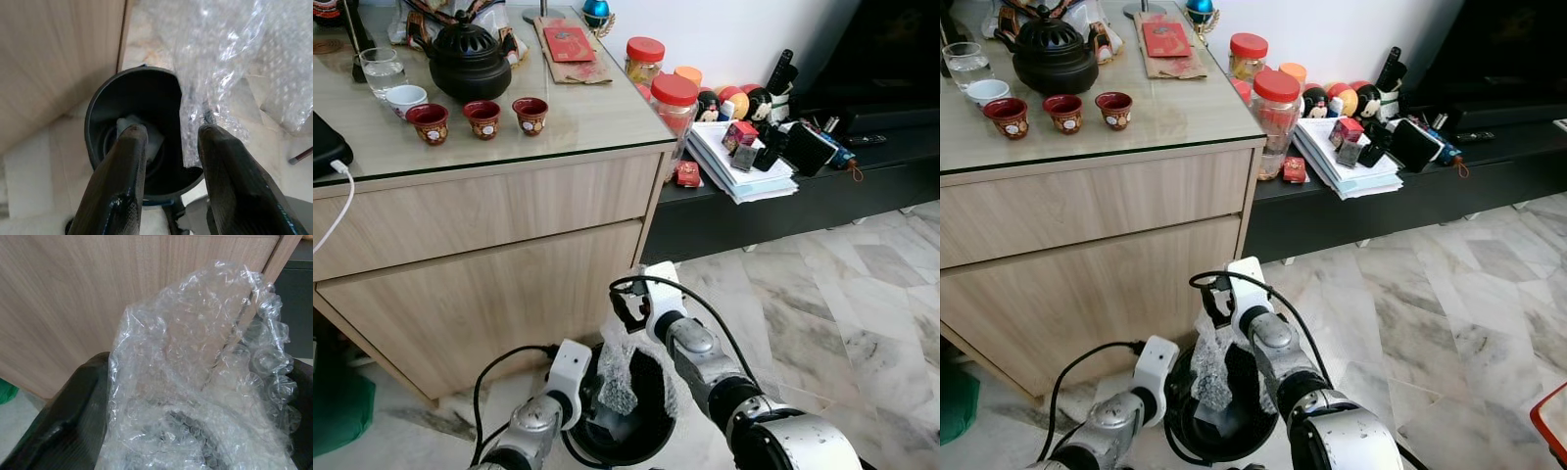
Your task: Picking trash to rubbish bin
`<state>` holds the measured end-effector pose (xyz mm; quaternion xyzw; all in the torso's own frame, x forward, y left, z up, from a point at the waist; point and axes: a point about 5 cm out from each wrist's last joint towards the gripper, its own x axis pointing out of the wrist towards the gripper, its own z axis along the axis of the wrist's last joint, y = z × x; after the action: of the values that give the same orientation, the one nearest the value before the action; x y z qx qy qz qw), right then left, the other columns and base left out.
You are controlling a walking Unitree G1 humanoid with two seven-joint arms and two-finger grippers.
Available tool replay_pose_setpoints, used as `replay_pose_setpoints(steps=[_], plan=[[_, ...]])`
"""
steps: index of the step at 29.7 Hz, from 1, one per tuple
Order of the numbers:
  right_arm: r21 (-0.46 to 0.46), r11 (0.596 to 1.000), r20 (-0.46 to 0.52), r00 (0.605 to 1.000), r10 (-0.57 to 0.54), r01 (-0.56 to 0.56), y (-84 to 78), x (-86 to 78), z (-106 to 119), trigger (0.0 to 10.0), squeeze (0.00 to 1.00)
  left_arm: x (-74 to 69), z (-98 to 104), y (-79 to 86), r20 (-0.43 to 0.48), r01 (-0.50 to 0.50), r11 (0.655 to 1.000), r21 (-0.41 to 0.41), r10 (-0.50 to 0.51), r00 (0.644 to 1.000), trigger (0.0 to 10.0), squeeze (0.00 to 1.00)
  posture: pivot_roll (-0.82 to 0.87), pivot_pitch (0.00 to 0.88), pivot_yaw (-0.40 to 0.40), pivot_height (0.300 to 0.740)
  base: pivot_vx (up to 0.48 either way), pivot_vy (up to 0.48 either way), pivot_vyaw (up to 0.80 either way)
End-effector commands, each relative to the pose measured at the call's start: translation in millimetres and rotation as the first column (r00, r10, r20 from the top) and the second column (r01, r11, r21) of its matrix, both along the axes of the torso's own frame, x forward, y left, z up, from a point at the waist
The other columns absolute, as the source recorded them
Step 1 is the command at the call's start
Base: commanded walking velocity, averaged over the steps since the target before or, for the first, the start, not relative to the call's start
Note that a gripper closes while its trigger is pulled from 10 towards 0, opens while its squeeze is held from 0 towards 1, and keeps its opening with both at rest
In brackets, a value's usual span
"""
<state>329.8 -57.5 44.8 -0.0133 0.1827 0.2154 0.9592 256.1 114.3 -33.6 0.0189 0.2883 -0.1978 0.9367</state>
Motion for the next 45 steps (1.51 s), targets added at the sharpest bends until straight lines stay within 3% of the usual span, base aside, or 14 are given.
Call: replay_pose_setpoints(steps=[1, 7, 9, 10, 20, 25, 33, 41, 45], plan=[[0.005, 1.000, 0.007, 1.000, -0.007, 0.007, -0.8, 2.2, 3, 10.0, 0.00, -8.2, -7, -2.3, -0.044, -0.012, 1.000, 0.001, 0.012, 0.999, 10.0, 0.00, 0.00, 0.103, -0.204, 0.740, 0.000, 0.000, 0.00], [0.004, 1.000, 0.008, 1.000, -0.008, 0.008, -1.2, 2.3, 3, 10.0, 0.00, -4.0, -2, -7.6, 0.013, 0.032, 0.999, 0.017, -0.033, 0.999, 10.0, 0.00, 0.00, 0.105, -0.203, 0.740, 0.000, 0.000, 0.00], [0.000, 1.000, 0.003, 1.000, -0.015, 0.015, -4.2, 1.6, 1, 10.0, 0.00, 8.5, 17, -12.2, 0.178, 0.061, 0.998, 0.019, -0.063, 0.982, 10.0, 0.00, 0.01, 0.106, -0.198, 0.740, 0.000, 0.000, 0.00], [0.000, 1.000, 0.002, 1.000, -0.017, 0.017, -4.7, 1.5, 0, 10.0, 0.00, 10.1, 20, -12.7, 0.214, 0.068, 0.997, 0.025, -0.072, 0.974, 10.0, 0.00, 0.01, 0.106, -0.198, 0.740, 0.000, 0.000, 0.00], [-0.002, 1.000, -0.005, 1.000, -0.014, 0.014, -3.5, 0.0, -1, 10.0, 0.00, 17.7, 51, -17.6, 0.410, 0.138, 0.990, 0.019, -0.133, 0.902, 10.0, 0.00, 0.02, 0.107, -0.199, 0.740, 0.000, 0.000, 0.00], [0.000, 1.000, -0.006, 1.000, -0.014, 0.014, -2.8, 0.0, -1, 10.0, 0.00, 26.8, 56, -9.0, 0.430, 0.089, 0.995, 0.043, -0.099, 0.897, 10.0, 0.00, 0.02, 0.105, -0.195, 0.740, 0.000, 0.000, 0.00], [0.002, 1.000, -0.001, 1.000, -0.019, 0.019, -4.3, 0.9, 0, 10.0, 0.00, 39.4, 52, 12.6, 0.364, -0.027, 0.998, 0.055, 0.006, 0.931, 10.0, 0.00, 0.00, 0.102, -0.198, 0.740, 0.000, 0.000, 0.00], [0.001, 1.000, 0.004, 1.000, -0.030, 0.030, -9.7, 2.4, 0, 10.0, 0.00, 49.2, 62, -12.6, 0.368, 0.099, 0.995, 0.023, -0.100, 0.924, 10.0, 0.00, -0.02, 0.106, -0.197, 0.740, 0.000, 0.000, 0.00], [0.000, 0.999, 0.004, 0.999, -0.032, 0.032, -10.1, 2.2, 0, 10.0, 0.00, 50.4, 66, -15.3, 0.393, 0.103, 0.995, 0.013, -0.100, 0.914, 10.0, 0.00, -0.02, 0.108, -0.196, 0.740, 0.000, 0.000, 0.00]])
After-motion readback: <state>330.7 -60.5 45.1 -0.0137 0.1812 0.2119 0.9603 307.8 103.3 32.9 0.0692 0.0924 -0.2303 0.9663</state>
